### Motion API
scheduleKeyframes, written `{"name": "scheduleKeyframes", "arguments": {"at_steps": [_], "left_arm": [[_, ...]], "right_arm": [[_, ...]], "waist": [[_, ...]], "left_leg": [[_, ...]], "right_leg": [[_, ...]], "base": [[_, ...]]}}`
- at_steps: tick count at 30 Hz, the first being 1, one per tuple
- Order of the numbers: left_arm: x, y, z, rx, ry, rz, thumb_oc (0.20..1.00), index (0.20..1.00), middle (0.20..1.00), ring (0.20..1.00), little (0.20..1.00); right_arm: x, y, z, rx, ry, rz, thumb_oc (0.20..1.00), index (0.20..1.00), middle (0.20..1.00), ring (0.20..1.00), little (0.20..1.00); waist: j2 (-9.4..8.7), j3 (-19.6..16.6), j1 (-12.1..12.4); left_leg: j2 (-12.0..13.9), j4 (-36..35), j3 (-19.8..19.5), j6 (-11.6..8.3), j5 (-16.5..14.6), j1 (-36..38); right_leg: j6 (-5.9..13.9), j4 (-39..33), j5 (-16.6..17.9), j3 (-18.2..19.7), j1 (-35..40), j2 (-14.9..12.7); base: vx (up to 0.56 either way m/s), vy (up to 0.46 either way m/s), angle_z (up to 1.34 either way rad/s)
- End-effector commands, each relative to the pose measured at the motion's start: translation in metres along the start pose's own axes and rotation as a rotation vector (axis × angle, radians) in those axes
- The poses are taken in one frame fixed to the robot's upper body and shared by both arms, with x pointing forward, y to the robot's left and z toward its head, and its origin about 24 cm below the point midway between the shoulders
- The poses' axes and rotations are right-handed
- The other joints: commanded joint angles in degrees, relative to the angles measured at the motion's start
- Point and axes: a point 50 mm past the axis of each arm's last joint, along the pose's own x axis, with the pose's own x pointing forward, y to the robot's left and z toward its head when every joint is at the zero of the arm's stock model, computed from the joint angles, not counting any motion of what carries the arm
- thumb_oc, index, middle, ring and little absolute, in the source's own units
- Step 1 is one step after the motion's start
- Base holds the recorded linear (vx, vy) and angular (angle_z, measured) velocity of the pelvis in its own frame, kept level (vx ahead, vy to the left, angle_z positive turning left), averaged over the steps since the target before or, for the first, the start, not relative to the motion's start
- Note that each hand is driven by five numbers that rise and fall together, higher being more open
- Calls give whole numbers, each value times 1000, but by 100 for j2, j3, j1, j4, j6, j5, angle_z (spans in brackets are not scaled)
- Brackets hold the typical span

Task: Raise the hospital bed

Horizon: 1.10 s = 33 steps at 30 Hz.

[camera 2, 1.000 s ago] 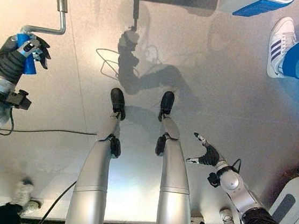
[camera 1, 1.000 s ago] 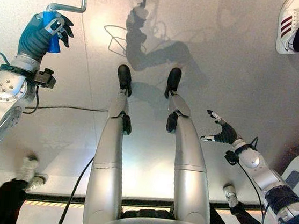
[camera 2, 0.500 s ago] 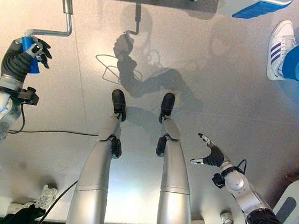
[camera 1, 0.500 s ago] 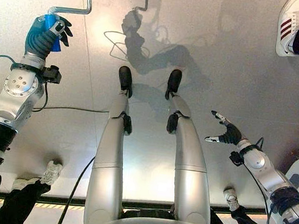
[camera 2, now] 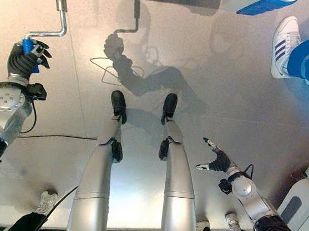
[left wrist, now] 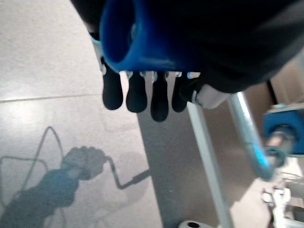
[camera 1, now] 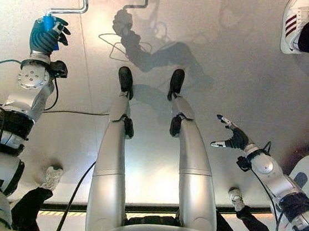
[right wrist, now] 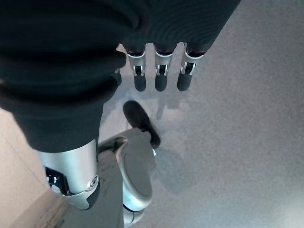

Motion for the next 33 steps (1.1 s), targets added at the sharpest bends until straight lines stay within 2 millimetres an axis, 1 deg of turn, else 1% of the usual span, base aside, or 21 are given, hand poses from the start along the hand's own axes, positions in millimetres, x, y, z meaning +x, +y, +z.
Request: {"name": "scheduleKeyframes", "arguments": {"at_steps": [1, 6, 10, 12, 16, 19, 25, 28, 33], "left_arm": [[4, -12, 9, 44, -43, -35, 200, 200, 200, 200, 200], [15, -21, 4, 63, 18, -12, 200, 200, 200, 200, 200], [21, -36, 7, 42, 24, -21, 200, 200, 200, 200, 200], [22, -43, 4, 53, 43, -32, 200, 200, 200, 200, 200], [25, -60, 9, 94, 30, -73, 200, 200, 200, 200, 200], [27, -68, 15, 115, 10, -95, 200, 200, 200, 200, 200], [29, -92, 26, 116, -26, -142, 200, 200, 200, 200, 200], [30, -99, 29, 122, -30, -148, 200, 200, 200, 200, 200], [31, -102, 26, 131, -9, -145, 200, 200, 200, 200, 200]], "right_arm": [[-9, 16, -5, 11, 19, 67, 1000, 1000, 1000, 1000, 1000], [-5, 20, -3, 17, 15, 82, 1000, 1000, 1000, 1000, 1000], [-3, 22, 0, 19, 5, 95, 1000, 1000, 1000, 1000, 1000], [-2, 23, 1, 21, 1, 100, 1000, 1000, 1000, 1000, 1000], [0, 25, 3, 27, -4, 111, 1000, 1000, 1000, 1000, 1000], [0, 26, 2, 27, -1, 115, 1000, 1000, 1000, 1000, 1000], [3, 28, 4, 30, -2, 118, 1000, 1000, 1000, 1000, 1000], [3, 29, 4, 27, -2, 122, 1000, 1000, 1000, 1000, 1000], [5, 29, 5, 29, -3, 118, 1000, 1000, 1000, 1000, 1000]], "waist": [[-180, -86, -28], [-225, -72, -99], [-270, -68, -135], [-295, -73, -163], [-327, -84, -192], [-344, -97, -217], [-359, -119, -241], [-358, -150, -254], [-364, -179, -282]], "left_leg": [[-470, 276, 169, 684, -586, 100], [-442, 413, 158, 691, -622, 37], [-426, 439, 154, 687, -632, 27], [-417, 455, 157, 685, -632, 22], [-416, 489, 150, 685, -639, 13], [-404, 504, 153, 686, -648, 9], [-395, 470, 140, 684, -633, 19], [-396, 458, 141, 688, -635, 18], [-398, 463, 133, 688, -640, 14]], "right_leg": [[502, -33, 465, -116, -64, 217], [488, 66, 452, -117, -121, 232], [477, 100, 438, -115, -132, 248], [476, 131, 437, -121, -138, 255], [472, 162, 434, -123, -158, 268], [471, 161, 428, -123, -160, 268], [480, 160, 434, -122, -163, 269], [481, 160, 432, -124, -168, 268], [480, 170, 431, -123, -177, 272]], "base": [[12, -11, -3], [0, 0, 0], [8, -9, -3], [0, 0, 0], [0, 0, 0], [0, 0, 0], [0, 0, 0], [0, 0, 0], [0, 0, 0]]}}
